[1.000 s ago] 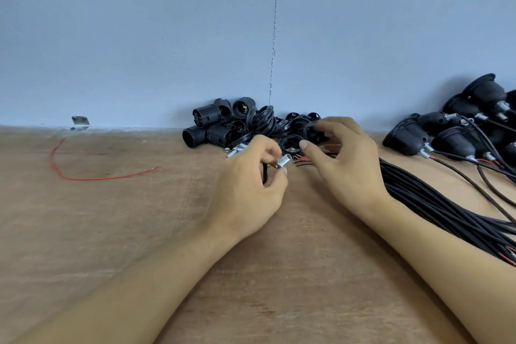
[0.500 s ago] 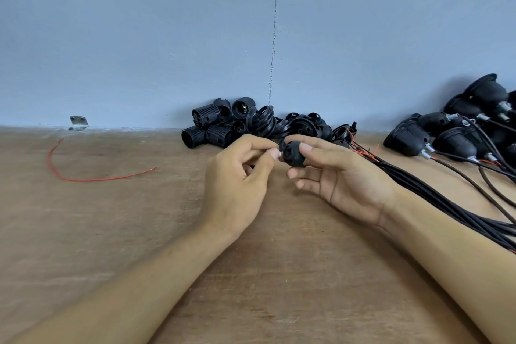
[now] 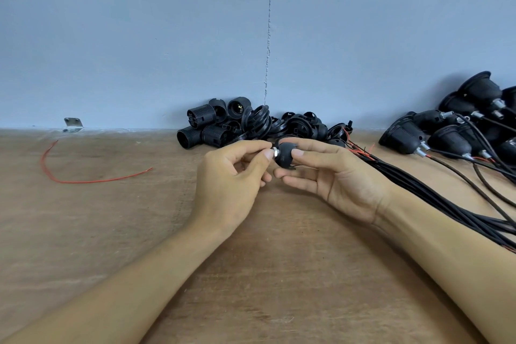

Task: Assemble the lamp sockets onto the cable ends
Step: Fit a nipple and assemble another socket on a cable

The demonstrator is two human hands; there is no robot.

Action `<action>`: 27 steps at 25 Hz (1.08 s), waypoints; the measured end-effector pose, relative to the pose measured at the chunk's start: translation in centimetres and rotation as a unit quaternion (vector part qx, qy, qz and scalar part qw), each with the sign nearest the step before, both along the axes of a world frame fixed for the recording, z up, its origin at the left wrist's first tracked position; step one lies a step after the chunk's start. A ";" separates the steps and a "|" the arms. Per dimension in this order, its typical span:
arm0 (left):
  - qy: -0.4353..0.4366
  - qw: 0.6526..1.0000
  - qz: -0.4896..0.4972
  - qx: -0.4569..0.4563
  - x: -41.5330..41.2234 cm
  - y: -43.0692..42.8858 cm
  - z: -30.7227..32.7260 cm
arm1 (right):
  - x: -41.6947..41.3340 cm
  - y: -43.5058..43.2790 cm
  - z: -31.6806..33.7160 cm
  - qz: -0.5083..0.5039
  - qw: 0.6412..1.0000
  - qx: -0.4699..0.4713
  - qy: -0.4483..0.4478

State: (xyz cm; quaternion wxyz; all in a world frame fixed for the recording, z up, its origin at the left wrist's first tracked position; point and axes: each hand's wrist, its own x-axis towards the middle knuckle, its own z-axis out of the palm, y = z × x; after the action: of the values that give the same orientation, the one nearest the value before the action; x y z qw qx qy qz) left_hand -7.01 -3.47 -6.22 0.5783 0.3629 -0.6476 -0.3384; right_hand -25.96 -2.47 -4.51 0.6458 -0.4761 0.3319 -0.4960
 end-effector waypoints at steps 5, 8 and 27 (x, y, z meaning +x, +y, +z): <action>-0.037 0.999 -0.021 0.022 0.1 -0.3 -0.5 | -0.1 0.0 -0.2 -0.029 0.997 -0.032 0.058; -0.040 0.998 -0.026 0.031 0.0 -0.3 -0.6 | 0.3 0.1 -0.3 -0.071 0.991 -0.049 0.103; -0.043 0.998 0.000 0.036 -0.1 0.0 -0.4 | -0.1 0.5 0.0 -0.075 0.972 -0.106 0.195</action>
State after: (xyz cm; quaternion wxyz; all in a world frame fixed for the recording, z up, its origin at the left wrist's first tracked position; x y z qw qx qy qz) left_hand -7.11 -3.51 -6.62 0.5365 0.3976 -0.6589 -0.3462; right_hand -26.06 -1.94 -4.50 0.4756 -0.6032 0.4319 -0.4727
